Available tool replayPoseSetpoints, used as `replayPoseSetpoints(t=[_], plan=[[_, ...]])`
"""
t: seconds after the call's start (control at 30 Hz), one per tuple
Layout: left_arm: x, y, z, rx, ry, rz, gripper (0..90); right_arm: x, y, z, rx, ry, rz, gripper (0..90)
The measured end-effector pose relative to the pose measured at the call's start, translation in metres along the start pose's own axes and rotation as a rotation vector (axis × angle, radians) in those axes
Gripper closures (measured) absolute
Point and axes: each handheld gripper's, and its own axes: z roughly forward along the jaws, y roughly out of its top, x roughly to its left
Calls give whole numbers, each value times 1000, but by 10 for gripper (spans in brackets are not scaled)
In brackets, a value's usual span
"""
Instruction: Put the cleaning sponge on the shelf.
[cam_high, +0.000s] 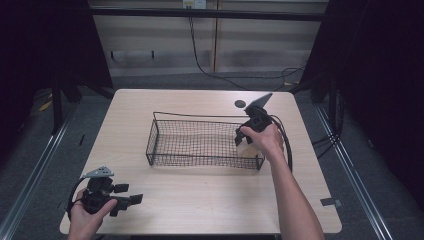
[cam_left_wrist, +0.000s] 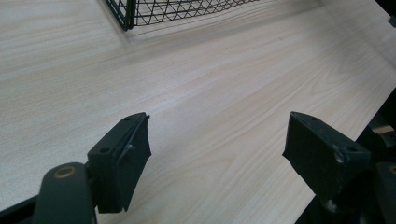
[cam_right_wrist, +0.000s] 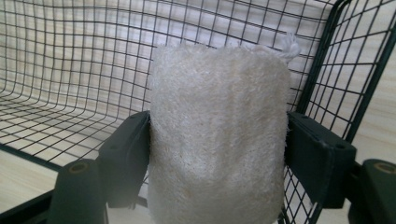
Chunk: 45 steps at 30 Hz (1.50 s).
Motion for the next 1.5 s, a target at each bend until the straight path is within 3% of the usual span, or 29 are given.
replayPoseSetpoints(t=[0.93, 1.5], plan=[[0, 0, -1, -3, -4, 1, 221, 2, -2, 31, 24, -77, 76, 265], [0, 0, 0, -3, -4, 1, 221, 5, 0, 37, 26, -115, 72, 263]])
